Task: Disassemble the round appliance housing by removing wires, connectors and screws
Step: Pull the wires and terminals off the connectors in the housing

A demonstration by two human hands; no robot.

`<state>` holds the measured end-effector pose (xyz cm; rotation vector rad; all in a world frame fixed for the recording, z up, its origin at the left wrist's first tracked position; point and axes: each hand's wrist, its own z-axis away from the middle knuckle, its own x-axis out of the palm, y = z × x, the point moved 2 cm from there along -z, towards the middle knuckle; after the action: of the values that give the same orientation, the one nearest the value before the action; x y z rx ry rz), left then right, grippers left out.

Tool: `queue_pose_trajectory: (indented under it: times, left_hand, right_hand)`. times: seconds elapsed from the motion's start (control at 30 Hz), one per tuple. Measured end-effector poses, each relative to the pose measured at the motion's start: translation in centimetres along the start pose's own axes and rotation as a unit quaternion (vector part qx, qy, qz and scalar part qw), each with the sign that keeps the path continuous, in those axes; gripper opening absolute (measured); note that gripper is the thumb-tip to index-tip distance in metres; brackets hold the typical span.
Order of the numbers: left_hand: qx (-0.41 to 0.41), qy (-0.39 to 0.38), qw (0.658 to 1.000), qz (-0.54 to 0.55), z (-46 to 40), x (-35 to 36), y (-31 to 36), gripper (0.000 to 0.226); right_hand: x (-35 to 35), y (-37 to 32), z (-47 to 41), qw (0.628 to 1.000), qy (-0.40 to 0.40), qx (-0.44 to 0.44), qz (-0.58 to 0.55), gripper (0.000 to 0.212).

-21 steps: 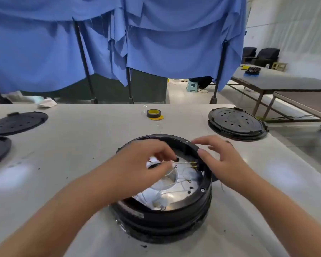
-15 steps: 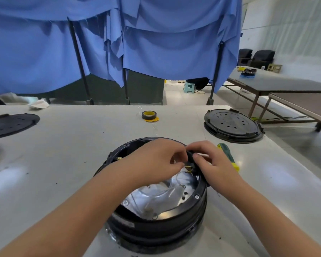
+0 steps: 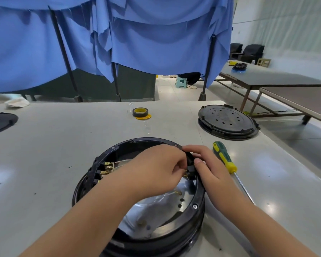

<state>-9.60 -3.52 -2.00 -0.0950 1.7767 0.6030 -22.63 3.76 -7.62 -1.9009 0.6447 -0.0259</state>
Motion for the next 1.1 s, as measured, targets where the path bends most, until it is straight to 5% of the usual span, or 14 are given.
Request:
queue_pose_trajectory:
  times: [1.1]
  left_hand:
    - [-0.014,-0.016,0.995,-0.094,0.11,0.15,0.77,0.004]
  right_hand:
    - [-0.2,-0.65,0.43,0.999,-0.022,-0.016,0.016,0.035]
